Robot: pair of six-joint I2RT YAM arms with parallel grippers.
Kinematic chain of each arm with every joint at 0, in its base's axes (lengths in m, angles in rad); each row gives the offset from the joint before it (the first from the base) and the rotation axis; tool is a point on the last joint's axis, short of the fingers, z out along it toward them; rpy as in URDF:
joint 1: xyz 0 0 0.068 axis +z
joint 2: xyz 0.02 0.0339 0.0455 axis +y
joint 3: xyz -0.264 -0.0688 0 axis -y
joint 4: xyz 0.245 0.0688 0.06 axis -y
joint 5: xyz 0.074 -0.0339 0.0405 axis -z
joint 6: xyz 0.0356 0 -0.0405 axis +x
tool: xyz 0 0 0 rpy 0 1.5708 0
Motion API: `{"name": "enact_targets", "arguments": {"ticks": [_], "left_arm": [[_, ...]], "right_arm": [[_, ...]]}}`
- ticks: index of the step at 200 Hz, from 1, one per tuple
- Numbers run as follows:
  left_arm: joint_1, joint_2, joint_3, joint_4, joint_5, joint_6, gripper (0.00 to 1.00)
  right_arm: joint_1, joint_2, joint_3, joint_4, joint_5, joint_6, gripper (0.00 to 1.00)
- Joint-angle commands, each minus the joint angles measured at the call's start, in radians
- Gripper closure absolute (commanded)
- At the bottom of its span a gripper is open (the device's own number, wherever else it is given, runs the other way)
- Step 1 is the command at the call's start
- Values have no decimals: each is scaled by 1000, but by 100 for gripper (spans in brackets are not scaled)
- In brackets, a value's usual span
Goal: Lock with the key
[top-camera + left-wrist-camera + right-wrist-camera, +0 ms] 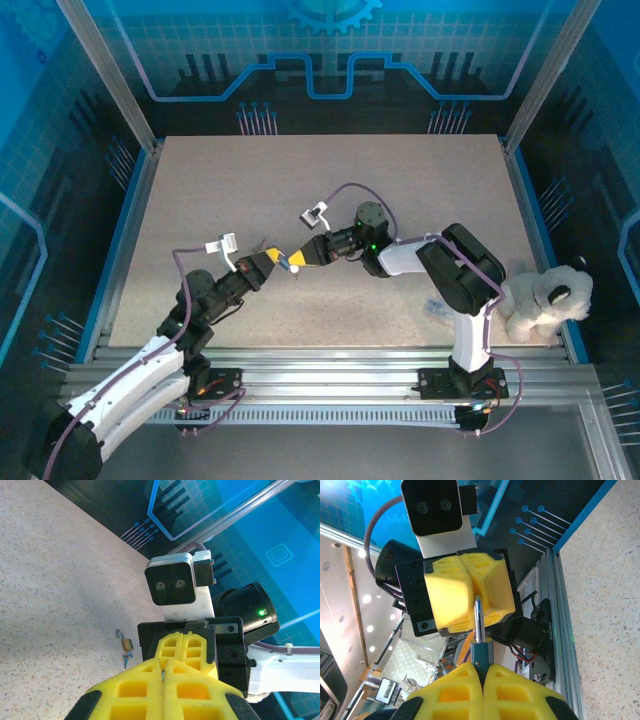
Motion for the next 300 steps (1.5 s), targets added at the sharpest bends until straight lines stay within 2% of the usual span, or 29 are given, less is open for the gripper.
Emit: {"name": "enact_targets", "arguments": {"ticks": [1,42,106,160,210,300], "left_arm": [[4,31,-39,6,59,-8,100],[-2,65,-44,60,72,-32,100],[-55,117,-54,117,61,-34,100],[-88,132,-55,151,65,-27,100],[-113,132,-81,167,51,-20,100],[-140,135,-90,185,42,-18,100]], "right_arm": [[-32,-9,9,102,34,20,100],[-33,-16,6,37,53,-23,100],[-35,-29,15,52,82,8,100],[-38,-81,28,-101,132,-89,100],[-35,-75,63,-30,144,7,100],[-16,-138,90,-221,204,-93,100]]}}
